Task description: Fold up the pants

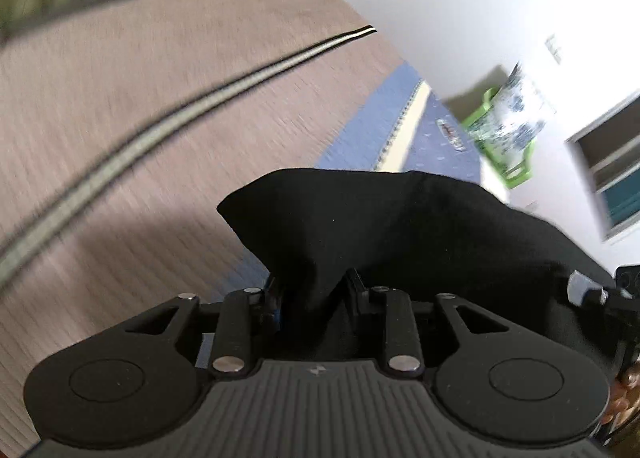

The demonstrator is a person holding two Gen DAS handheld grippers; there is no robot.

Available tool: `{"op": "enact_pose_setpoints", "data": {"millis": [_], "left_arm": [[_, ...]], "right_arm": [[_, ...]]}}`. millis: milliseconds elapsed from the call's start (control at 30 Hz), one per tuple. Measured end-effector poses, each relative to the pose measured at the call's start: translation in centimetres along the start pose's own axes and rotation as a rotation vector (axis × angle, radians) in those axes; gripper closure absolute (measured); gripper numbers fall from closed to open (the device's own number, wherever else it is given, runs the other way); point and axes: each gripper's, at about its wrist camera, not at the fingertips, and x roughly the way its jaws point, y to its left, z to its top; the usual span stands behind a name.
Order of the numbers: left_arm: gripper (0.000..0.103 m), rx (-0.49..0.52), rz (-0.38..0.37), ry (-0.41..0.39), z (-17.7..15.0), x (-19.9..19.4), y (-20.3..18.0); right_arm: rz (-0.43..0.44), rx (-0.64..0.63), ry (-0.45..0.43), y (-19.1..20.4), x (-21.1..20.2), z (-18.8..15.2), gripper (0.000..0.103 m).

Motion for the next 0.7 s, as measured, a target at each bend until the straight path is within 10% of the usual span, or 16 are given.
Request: {"op": "enact_pose_setpoints", "data": {"millis": [100,367,700], "left_arm": [[0.015,0.056,0.15,0.052,1.3,2.9,-0.5],[0.015,0.16,0.516,0.168,-1.8,10.6,-1.2],[0.015,0.351,0.589,0.159,-6.2,12.5,-9.5]], "right_arm": [[-0.004,0.008,-0.057,-2.4,1.0,1.2,0.092],[-0.535,0.218,0.02,-18.5,1.6,-1.9,0.062],[-0.698,0.192,-0.118,-16.4,-4.3,-6.6,0.05]]}}
